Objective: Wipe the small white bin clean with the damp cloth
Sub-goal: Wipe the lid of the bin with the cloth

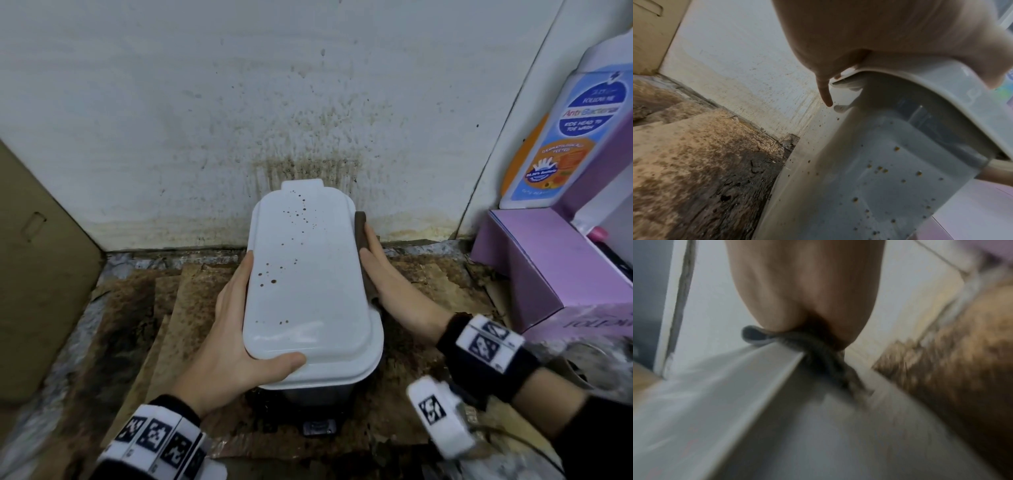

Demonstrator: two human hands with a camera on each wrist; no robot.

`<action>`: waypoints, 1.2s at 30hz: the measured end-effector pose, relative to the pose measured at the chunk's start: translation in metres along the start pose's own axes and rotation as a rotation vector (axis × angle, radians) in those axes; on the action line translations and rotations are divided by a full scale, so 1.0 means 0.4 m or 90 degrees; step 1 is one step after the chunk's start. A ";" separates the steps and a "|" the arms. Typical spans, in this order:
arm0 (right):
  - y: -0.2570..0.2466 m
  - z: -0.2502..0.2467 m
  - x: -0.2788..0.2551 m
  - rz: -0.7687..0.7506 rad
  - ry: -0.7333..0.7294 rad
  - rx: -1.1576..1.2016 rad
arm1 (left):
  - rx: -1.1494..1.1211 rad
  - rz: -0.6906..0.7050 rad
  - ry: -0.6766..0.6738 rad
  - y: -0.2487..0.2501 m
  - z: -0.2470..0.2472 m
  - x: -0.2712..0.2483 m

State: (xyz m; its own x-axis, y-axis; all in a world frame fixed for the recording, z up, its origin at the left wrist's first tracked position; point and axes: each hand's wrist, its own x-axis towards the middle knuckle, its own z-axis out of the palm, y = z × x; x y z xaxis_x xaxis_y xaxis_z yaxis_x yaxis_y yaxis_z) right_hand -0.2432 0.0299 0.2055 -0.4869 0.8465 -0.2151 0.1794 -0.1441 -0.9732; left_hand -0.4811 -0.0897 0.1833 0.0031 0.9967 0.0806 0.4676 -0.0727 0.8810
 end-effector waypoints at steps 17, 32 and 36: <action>0.039 0.123 -0.163 -0.122 0.159 -0.186 | 0.014 -0.007 -0.002 0.000 0.002 -0.001; -0.065 0.108 -0.064 -0.072 0.033 -0.666 | 0.034 -0.017 -0.015 -0.001 0.001 0.000; -0.113 0.052 0.062 -0.023 -0.051 -0.650 | 0.025 -0.017 -0.016 -0.002 -0.003 0.002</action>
State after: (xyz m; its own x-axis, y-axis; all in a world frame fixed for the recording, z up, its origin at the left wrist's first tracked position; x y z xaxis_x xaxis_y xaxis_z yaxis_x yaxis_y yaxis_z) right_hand -0.2814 0.0468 0.2425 -0.5556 0.7994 -0.2284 0.7873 0.4176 -0.4536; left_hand -0.4828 -0.0888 0.1831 0.0122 0.9989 0.0459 0.5020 -0.0459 0.8636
